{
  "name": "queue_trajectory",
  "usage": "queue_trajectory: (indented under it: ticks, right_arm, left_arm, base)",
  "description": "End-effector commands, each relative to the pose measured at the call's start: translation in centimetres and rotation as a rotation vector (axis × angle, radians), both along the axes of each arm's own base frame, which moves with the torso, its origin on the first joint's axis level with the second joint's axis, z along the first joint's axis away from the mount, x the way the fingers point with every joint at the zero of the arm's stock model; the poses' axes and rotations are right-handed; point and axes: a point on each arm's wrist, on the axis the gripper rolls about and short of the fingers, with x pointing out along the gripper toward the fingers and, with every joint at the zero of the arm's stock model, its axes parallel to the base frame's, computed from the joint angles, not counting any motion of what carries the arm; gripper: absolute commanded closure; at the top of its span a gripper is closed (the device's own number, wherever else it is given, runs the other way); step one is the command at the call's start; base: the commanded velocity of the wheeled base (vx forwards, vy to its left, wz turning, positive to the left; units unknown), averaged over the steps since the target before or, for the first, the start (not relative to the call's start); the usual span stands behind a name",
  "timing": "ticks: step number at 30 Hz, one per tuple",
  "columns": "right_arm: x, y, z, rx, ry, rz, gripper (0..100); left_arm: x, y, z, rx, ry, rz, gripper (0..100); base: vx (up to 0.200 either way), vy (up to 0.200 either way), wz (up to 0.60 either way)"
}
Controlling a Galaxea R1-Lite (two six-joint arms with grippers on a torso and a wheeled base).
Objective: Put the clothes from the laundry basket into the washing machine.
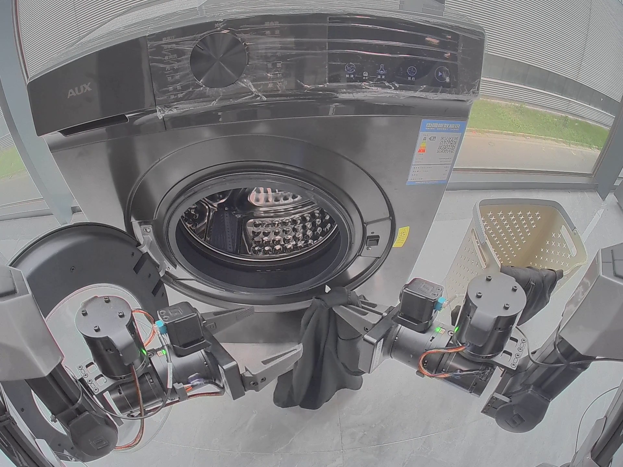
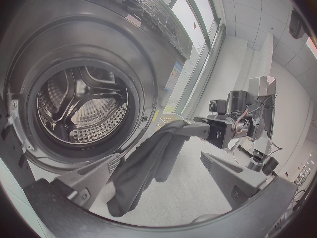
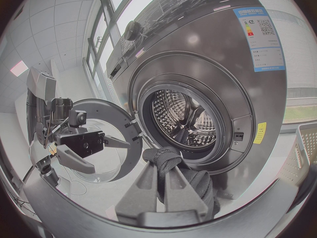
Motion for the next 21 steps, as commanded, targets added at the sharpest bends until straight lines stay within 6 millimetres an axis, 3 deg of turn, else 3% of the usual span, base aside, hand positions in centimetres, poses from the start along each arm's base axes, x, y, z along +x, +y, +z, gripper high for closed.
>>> queue_trajectory:
  ticks: [1,5,14,21]
  right_arm:
    - [-0.4,-0.4,0.5,0.007,-0.007,0.001,100]
    - [-0.9,-0.3,0.5,0.005,-0.003,0.014,100]
    - [-3.6,-1.8,0.7,-0.016,0.025,0.089,100]
    - [-4.1,-2.0,1.0,-0.013,0.021,0.128,100]
  left_arm:
    - [-0.3,0.3,-0.7,0.023,0.033,0.006,0]
    - [0.1,0.4,-1.3,0.033,0.051,0.02,0]
    - [2.2,1.9,-5.0,0.149,0.135,0.104,0]
    - [2.9,1.6,-7.4,0.198,0.194,0.092,0]
  base:
    - [0.0,0.0,0.0]
    - [0.0,0.0,0.0]
    - [0.0,0.0,0.0]
    - [0.0,0.0,0.0]
